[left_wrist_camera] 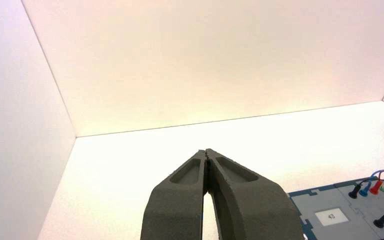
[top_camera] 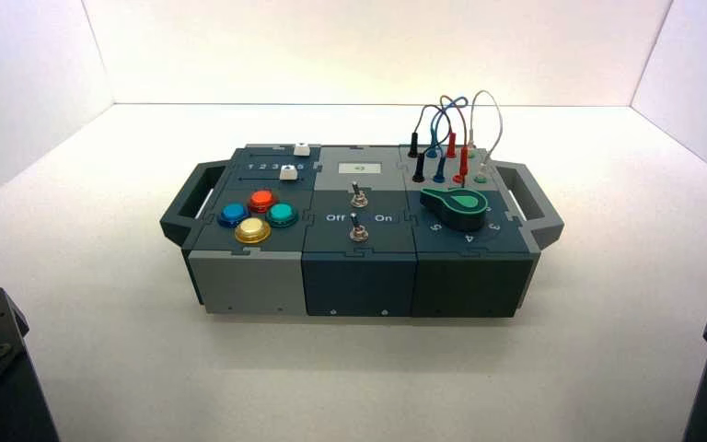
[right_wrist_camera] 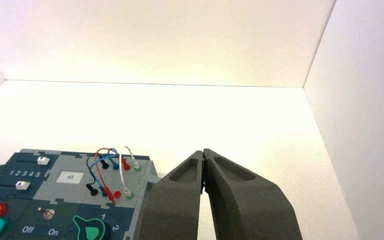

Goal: Flip the bottom switch on with the left gripper.

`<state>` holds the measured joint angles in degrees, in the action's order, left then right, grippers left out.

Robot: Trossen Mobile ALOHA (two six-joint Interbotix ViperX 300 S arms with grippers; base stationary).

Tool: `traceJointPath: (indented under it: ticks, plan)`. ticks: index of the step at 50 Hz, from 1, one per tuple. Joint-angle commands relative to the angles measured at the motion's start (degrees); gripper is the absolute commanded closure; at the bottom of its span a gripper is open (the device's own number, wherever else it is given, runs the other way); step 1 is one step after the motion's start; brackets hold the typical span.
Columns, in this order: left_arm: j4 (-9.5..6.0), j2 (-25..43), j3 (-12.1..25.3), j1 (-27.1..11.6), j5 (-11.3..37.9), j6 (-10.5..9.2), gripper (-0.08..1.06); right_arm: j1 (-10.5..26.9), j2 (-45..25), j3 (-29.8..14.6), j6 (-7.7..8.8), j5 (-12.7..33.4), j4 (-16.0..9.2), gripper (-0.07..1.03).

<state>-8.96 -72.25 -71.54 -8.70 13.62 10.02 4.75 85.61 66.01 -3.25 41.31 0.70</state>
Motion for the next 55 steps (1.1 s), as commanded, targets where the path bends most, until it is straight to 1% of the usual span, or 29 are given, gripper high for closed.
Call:
traceJointPath:
  ticks: [1,12,17,22,27,32,35,38,40,41,42,47,50,52,55]
  plan:
    - [0.0,0.44,0.88,0.26,-0.7,-0.09,1.01,-0.26,-0.44,-0.88,-0.35,-0.18,0.09,0.98]
    - [0.09,0.97,0.88,0.26,-0.7,0.0,1.01,0.18,-0.53,-0.88,-0.35,-0.18,0.09,0.98]
    - [0.0,2.37,0.97,0.26,-0.62,-0.09,1.01,0.7,-1.49,-1.05,-0.35,0.09,-0.18,0.98]
    - [-0.18,5.27,1.32,0.18,0.09,-0.44,1.01,1.76,-3.96,-1.23,-0.35,0.18,-0.62,0.98]
    - [-0.18,9.67,2.2,-0.79,1.41,-0.88,1.01,2.46,-10.11,-2.2,-0.35,1.05,-1.85,0.98]
    - [-0.26,14.85,3.25,-2.46,3.08,-0.88,1.01,2.46,-17.14,-3.08,0.09,2.29,-3.43,0.98]
    - [-0.18,17.23,4.13,-3.78,4.22,-0.88,1.01,2.72,-23.03,-3.96,0.62,3.34,-4.48,0.98]
    - [-0.26,19.78,4.83,-5.27,5.1,-0.88,1.01,2.9,-27.86,-4.75,0.62,3.78,-5.63,0.98]
    - [-0.18,20.21,4.92,-5.63,5.19,-0.88,1.01,3.08,-28.83,-5.01,0.62,3.96,-5.89,0.98]
    - [-0.26,21.53,5.19,-6.68,5.45,-0.79,1.01,3.78,-32.78,-5.89,0.79,4.13,-6.94,0.98]
    - [-0.18,22.15,5.36,-7.03,5.54,-0.79,1.01,4.75,-35.6,-6.59,0.79,4.13,-7.29,0.98]
    - [-0.26,24.08,6.33,-8.61,6.15,-0.88,1.01,8.0,-42.71,-8.61,0.7,3.43,-7.56,0.98]
    - [-0.26,24.61,6.5,-9.23,6.59,-0.79,1.01,10.28,-47.64,-10.02,0.44,2.37,-8.26,0.98]
    - [-0.18,24.96,6.68,-9.58,7.03,-0.88,1.01,10.99,-49.31,-10.46,0.35,2.11,-8.53,0.98]
    - [-0.26,25.14,7.03,-9.84,7.65,-0.79,1.01,13.18,-54.67,-11.95,0.26,1.14,-10.02,0.98]
